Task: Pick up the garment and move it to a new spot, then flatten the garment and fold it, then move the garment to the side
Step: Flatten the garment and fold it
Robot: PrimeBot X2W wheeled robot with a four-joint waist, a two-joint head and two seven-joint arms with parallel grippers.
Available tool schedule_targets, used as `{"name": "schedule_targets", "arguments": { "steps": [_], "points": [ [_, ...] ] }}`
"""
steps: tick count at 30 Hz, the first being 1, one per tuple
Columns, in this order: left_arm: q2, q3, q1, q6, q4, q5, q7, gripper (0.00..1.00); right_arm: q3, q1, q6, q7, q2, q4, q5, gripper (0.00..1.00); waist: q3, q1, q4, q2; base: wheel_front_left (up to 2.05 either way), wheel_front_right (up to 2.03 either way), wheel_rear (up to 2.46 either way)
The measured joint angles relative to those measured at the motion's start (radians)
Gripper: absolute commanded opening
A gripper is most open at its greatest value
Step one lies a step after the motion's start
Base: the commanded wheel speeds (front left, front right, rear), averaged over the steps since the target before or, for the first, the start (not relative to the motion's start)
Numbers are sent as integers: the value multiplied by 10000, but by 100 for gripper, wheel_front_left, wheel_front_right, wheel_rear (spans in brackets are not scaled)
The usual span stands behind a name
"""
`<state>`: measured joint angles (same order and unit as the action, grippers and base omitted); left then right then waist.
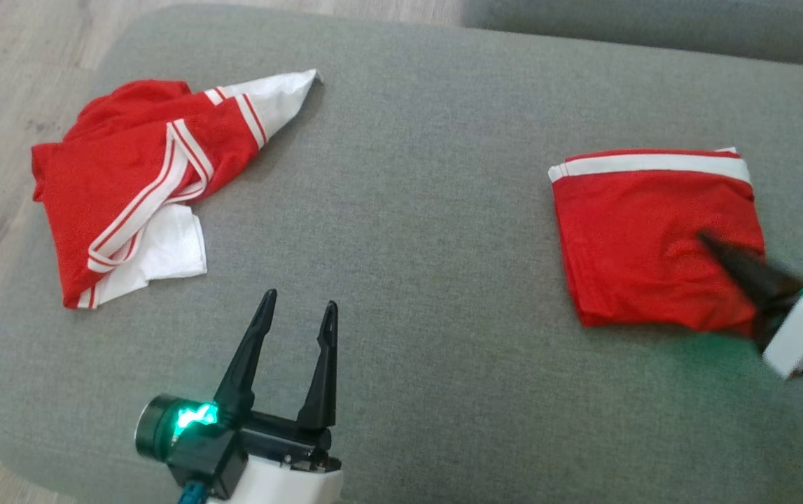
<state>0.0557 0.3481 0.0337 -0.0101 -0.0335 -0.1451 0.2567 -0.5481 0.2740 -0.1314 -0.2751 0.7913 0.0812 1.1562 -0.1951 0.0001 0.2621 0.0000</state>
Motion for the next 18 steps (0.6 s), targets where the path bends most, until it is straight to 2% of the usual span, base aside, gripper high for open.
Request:
{"name": "schedule_targets", "arguments": {
  "steps": [2, 3, 4, 9, 13, 18],
  "points": [
    [2, -33, 9, -2, 17, 0, 0, 100, 445, -5, 0, 926, -42, -17, -570, 0, 118, -1, 33, 0, 0, 0, 0],
    [2, -61, 16, -4, 17, 0, 0, 100, 625, -21, 0, 1308, -125, 6, -851, 30, 184, -1, 36, 0, 0, 0, 0],
    [0, -104, 29, -8, 19, 0, 0, 100, 819, -65, 0, 1672, -288, 105, -1200, 100, 249, -1, 25, 0, 0, 0, 0],
    [-2, -453, 217, -178, 54, 82, 0, 100, 1914, -692, 0, 3507, -1850, 681, -3229, 100, 480, -1, -274, 0, 0, 0, 0],
    [-2, -780, 438, -272, 159, 226, 0, 100, 2736, -1553, 0, 4846, -3233, 947, -5354, 100, 735, -2, -628, 0, 0, 0, 0],
    [0, -976, 742, -353, 290, 460, 0, 100, 3751, -2589, 0, 5231, -4922, 947, -7772, 100, 1108, -2, -1073, 0, 0, 0, 0]
  ]
}}
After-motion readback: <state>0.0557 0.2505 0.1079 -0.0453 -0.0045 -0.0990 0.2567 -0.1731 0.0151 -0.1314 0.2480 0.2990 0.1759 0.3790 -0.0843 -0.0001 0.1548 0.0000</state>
